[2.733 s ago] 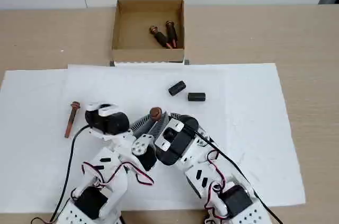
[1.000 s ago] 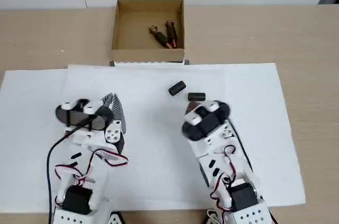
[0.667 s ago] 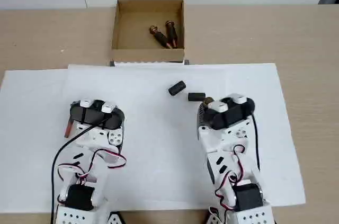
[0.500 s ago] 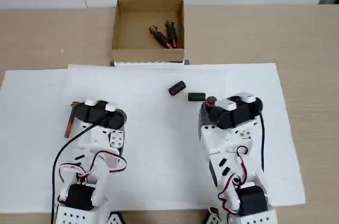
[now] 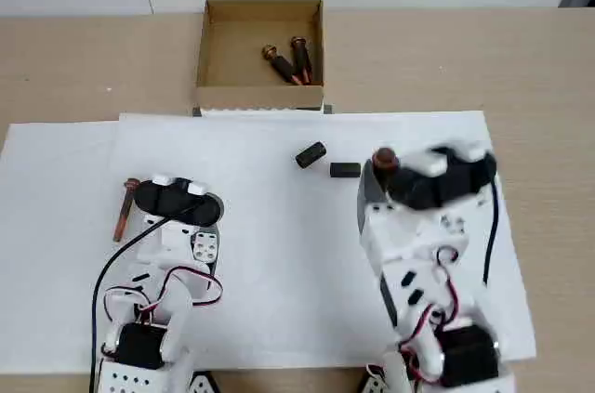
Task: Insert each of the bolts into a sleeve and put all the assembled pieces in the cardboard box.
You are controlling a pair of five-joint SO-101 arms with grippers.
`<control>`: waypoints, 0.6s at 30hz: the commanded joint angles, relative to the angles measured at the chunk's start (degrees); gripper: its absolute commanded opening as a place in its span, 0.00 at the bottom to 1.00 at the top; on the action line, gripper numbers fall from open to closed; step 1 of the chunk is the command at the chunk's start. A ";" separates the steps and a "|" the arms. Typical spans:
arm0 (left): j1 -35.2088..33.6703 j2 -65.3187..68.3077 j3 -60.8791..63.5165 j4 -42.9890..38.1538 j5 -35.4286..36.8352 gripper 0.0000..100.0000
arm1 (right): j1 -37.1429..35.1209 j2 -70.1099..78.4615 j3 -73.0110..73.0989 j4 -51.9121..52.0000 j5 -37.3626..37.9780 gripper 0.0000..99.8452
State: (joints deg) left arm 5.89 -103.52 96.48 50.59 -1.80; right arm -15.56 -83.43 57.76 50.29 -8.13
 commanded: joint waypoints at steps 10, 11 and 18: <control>-0.26 -0.53 -0.22 0.26 0.09 0.01 | 0.13 46.90 -34.73 -11.56 1.67 0.00; -0.26 -0.53 -0.22 0.26 0.09 0.01 | 0.13 50.24 -37.01 -12.44 2.29 0.00; -0.26 -0.53 -0.22 0.26 0.09 0.01 | -0.04 77.05 -59.43 -15.87 9.93 0.00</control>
State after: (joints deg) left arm 5.89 -103.52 96.48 50.59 -1.80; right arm -15.56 -15.47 10.73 36.66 -1.89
